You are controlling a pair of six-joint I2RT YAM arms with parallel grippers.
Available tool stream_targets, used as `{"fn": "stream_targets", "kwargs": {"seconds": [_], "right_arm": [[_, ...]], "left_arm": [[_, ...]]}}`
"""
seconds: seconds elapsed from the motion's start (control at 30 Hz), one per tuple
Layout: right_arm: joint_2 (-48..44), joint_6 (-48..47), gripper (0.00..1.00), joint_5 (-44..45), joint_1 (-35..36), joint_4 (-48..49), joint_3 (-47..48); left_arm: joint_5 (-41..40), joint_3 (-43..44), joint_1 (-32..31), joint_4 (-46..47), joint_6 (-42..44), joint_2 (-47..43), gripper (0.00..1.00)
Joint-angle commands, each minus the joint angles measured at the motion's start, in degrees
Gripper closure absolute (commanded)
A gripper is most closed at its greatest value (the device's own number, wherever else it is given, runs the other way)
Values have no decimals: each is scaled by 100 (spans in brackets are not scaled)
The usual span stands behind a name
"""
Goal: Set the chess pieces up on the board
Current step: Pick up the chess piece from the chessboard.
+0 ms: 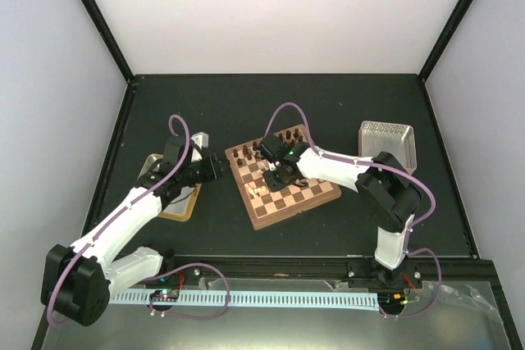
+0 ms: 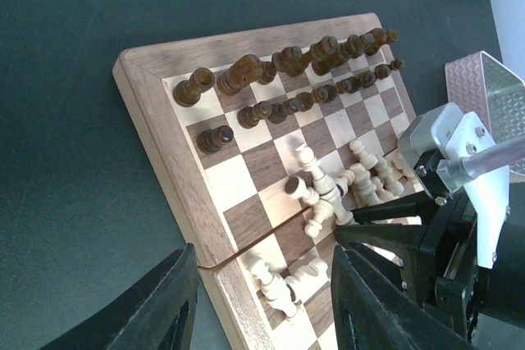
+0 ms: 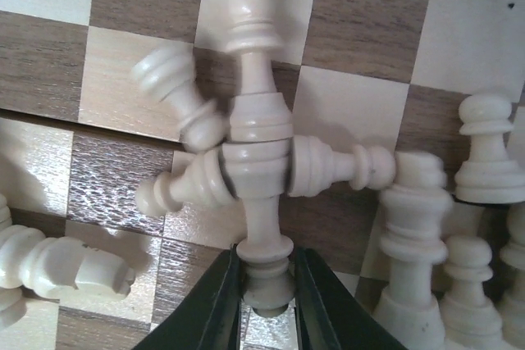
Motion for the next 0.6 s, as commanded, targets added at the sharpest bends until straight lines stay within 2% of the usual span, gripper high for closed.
{"fn": "stream_targets", "kwargs": {"seconds": [0.0, 0.3, 0.57], "right_arm": [[38, -181, 82, 170, 15, 176, -46], [-564, -343, 90, 81, 19, 833, -438], [-1187, -309, 91, 0, 16, 1184, -931]], "left_arm": [[5, -6, 6, 77, -71, -134, 53], [134, -154, 3, 173, -234, -243, 43], [1223, -455, -10, 1192, -594, -15, 37]]}}
